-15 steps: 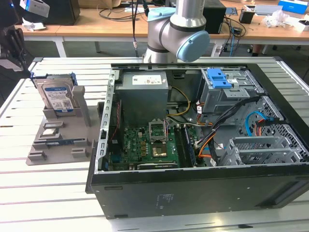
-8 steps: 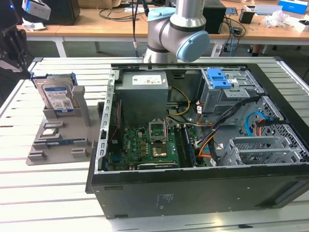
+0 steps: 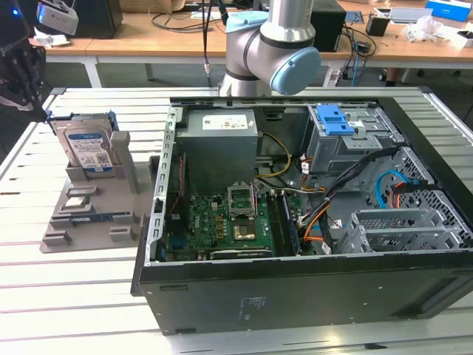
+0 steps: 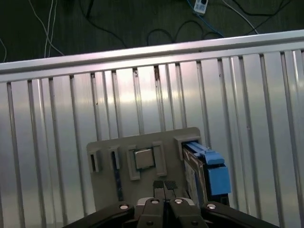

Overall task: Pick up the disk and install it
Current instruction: 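Pick up the disk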

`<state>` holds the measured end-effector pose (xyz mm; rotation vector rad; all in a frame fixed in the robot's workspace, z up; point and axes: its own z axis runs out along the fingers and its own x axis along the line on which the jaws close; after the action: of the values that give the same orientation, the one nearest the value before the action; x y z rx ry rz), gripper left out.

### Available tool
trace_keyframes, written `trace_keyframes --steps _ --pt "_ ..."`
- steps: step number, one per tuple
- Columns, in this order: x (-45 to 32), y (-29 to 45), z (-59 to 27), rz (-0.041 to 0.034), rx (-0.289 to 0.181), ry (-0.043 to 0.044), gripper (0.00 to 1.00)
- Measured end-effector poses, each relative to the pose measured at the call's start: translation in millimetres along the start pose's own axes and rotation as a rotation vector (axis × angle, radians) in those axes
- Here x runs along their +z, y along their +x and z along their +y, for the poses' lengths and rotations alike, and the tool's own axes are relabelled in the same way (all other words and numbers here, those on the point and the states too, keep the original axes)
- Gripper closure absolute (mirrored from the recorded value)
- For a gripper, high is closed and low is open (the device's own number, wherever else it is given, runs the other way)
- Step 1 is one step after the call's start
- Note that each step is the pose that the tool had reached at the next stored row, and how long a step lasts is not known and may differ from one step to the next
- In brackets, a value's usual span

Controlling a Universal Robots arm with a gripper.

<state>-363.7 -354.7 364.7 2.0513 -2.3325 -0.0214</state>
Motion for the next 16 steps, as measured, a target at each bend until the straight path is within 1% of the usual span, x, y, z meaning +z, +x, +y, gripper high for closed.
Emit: trace_keyframes --steps 1,7,12,13,15,16 --pt "0.0 0.0 0.0 -0.0002 0.008 -0.0002 0.89" --pt "0.0 0.0 0.0 -0.0004 0.009 -0.0001 0.89" --pt "0.0 0.0 0.0 -0.0004 0.009 -0.0001 0.58" --pt "0.0 0.0 0.0 -0.0004 0.009 -0.0001 0.58" --pt "0.0 0.0 0.0 -0.0004 0.009 -0.0001 0.46" --pt "0.0 0.0 0.0 -0.0004 0.010 -0.0001 0.46"
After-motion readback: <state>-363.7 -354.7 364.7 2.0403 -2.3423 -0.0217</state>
